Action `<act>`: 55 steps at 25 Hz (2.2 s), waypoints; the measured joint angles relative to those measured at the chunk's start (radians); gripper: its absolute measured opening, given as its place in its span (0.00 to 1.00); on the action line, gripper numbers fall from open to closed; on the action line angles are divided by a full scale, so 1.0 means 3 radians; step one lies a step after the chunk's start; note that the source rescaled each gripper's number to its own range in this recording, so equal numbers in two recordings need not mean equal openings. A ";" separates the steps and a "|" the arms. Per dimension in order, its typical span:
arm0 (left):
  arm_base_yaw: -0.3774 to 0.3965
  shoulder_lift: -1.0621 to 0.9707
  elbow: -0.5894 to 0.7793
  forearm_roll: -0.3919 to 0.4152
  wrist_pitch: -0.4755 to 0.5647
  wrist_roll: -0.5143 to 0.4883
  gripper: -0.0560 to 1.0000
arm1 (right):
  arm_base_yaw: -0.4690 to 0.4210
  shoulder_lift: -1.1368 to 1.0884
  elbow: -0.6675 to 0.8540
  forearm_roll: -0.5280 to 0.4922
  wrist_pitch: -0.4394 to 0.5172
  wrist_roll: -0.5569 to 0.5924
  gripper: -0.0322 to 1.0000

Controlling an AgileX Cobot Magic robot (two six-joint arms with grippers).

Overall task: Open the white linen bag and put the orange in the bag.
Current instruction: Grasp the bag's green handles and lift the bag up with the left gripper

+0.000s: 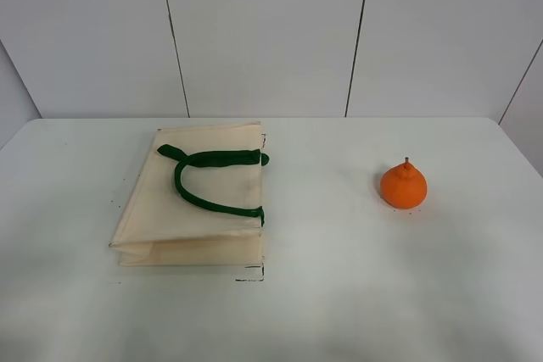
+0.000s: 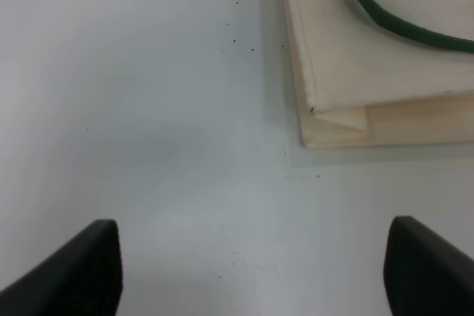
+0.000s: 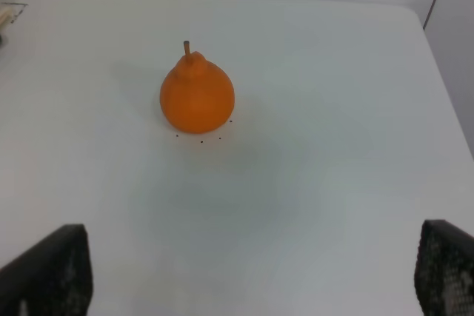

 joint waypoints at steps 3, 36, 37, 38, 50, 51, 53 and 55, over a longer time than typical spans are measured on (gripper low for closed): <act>0.0000 0.0000 0.0000 0.0000 0.0000 0.0000 0.90 | 0.0000 0.0000 0.0000 0.0000 0.0000 0.0000 1.00; 0.0000 0.5342 -0.2570 -0.0121 -0.0348 -0.0011 1.00 | 0.0000 0.0000 0.0000 0.0000 0.0000 0.0000 1.00; 0.0000 0.5538 -0.2724 -0.0151 -0.0348 -0.0015 1.00 | 0.0000 0.0000 0.0000 0.0000 0.0000 0.0000 1.00; 0.0000 0.5723 -0.2931 -0.0171 -0.0348 -0.0030 1.00 | 0.0000 0.0000 0.0000 0.0000 0.0000 0.0000 1.00; -0.0559 0.6961 -0.3887 -0.0230 -0.0313 -0.0508 1.00 | 0.0000 0.0000 0.0000 0.0000 0.0000 0.0000 1.00; -0.0644 0.7020 -0.3899 -0.0230 -0.0344 -0.0540 1.00 | 0.0000 0.0000 0.0000 0.0000 0.0000 0.0000 1.00; -0.0780 0.7115 -0.3903 -0.0256 -0.0430 -0.0598 1.00 | 0.0000 0.0000 0.0000 0.0000 0.0000 0.0000 1.00; -0.0844 0.7213 -0.3907 -0.0269 -0.0511 -0.0662 1.00 | 0.0000 0.0000 0.0000 0.0000 0.0000 0.0000 1.00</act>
